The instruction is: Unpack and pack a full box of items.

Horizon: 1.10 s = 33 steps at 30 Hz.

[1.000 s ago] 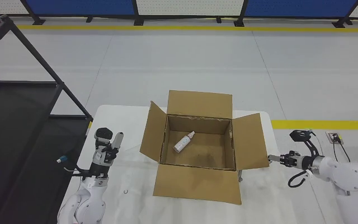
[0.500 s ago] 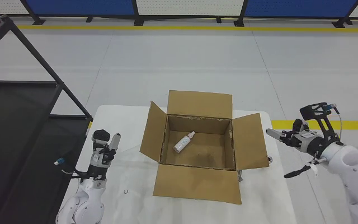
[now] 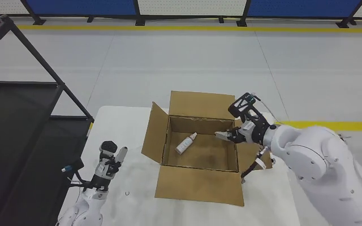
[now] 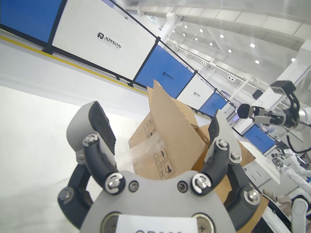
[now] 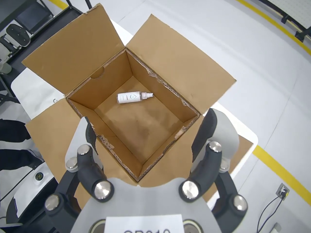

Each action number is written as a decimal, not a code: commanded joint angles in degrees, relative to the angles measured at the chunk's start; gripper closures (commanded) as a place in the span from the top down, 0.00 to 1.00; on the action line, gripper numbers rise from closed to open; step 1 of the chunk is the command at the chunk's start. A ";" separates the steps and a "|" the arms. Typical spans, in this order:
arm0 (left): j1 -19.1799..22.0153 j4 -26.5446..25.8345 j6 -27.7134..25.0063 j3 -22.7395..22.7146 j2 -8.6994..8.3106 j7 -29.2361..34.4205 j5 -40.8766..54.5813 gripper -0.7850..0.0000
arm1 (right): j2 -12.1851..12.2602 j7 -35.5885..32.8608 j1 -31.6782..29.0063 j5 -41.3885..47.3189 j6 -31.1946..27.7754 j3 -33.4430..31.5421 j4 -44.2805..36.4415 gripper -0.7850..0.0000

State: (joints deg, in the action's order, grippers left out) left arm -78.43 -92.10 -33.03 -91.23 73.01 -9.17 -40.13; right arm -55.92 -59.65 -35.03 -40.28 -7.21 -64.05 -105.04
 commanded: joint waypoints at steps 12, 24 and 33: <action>0.01 0.01 0.09 0.01 0.00 -0.02 -0.12 1.00 | -0.17 -0.45 1.18 0.06 0.20 0.94 1.06 1.00; -1.97 -2.60 1.45 -1.13 -0.24 0.23 -0.70 1.00 | -4.87 1.55 18.46 -2.14 -19.21 17.55 17.90 1.00; -5.13 -4.12 1.93 -2.56 -0.32 -2.00 -0.23 1.00 | -15.38 2.77 35.78 -6.04 -32.31 37.40 40.85 1.00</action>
State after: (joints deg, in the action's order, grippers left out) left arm -83.26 -96.03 -31.22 -93.74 72.68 -10.97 -40.40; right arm -69.55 -56.71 -1.07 -45.02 -39.34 -29.55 -67.25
